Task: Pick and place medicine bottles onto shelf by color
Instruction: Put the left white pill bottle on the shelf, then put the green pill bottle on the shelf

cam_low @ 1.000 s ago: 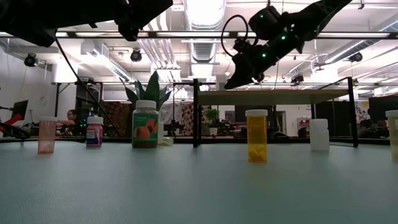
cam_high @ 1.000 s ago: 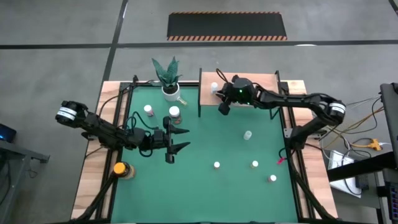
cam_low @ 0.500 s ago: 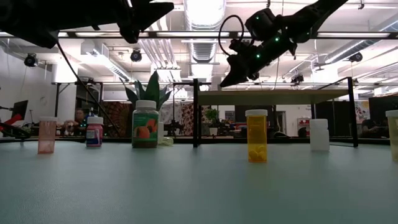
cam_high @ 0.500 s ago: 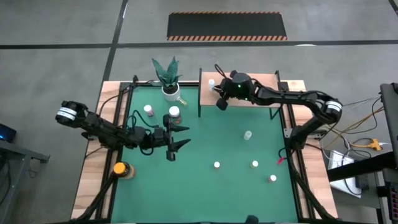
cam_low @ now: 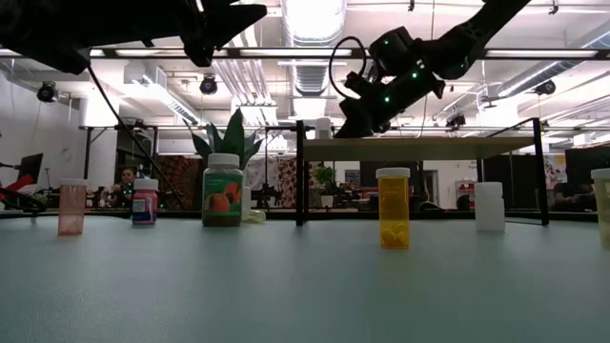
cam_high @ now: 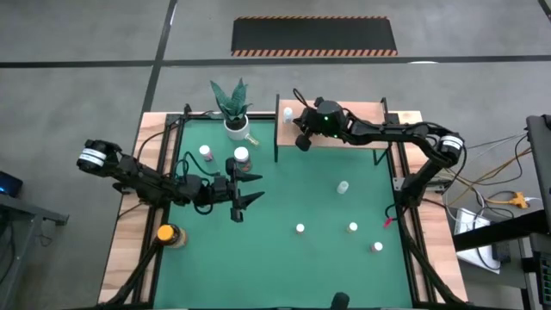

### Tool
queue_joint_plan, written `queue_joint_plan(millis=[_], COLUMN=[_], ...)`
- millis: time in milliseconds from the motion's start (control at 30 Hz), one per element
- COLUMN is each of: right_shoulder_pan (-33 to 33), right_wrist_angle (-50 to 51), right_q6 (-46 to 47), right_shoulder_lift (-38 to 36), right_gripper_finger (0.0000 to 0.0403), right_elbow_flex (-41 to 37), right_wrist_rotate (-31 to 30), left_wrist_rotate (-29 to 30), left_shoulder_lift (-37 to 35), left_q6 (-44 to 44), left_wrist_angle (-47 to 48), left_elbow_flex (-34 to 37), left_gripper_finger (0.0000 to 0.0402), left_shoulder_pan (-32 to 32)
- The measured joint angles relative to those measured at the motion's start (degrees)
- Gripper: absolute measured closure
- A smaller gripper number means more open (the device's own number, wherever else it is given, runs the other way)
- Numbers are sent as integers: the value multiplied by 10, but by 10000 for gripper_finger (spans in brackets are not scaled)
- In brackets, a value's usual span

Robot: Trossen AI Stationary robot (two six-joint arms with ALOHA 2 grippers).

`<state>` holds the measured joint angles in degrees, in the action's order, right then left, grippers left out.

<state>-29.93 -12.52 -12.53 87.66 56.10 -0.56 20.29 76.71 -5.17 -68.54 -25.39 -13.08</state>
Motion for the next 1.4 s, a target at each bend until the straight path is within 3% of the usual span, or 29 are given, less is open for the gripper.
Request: queue_joint_plan(millis=[167,433,700,933,1267,1400], right_shoulder_pan=[3,-11,-8,36,181,236], right_wrist_angle=[-3,-31,46,117,122,107], right_q6=[20,-13,-25,-22,24,25], right_shoulder_lift=[0,40,76,-37,-240,-295], right_gripper_finger=[394,394,394,394,394,394], right_elbow_flex=[1,53,118,79,-130,-200], right_wrist_rotate=[73,65,65,66,70,72], left_wrist_rotate=[0,0,0,0,-2,-1], left_shoulder_lift=[0,0,0,0,34,22], left_q6=[-1,-2,3,55,207,260], left_wrist_angle=[0,0,0,1,25,82], left_elbow_flex=[1,1,2,-2,-2,-2], left_gripper_finger=[191,191,191,191,191,192], left_shoulder_pan=[1,11,11,11,-4,-4])
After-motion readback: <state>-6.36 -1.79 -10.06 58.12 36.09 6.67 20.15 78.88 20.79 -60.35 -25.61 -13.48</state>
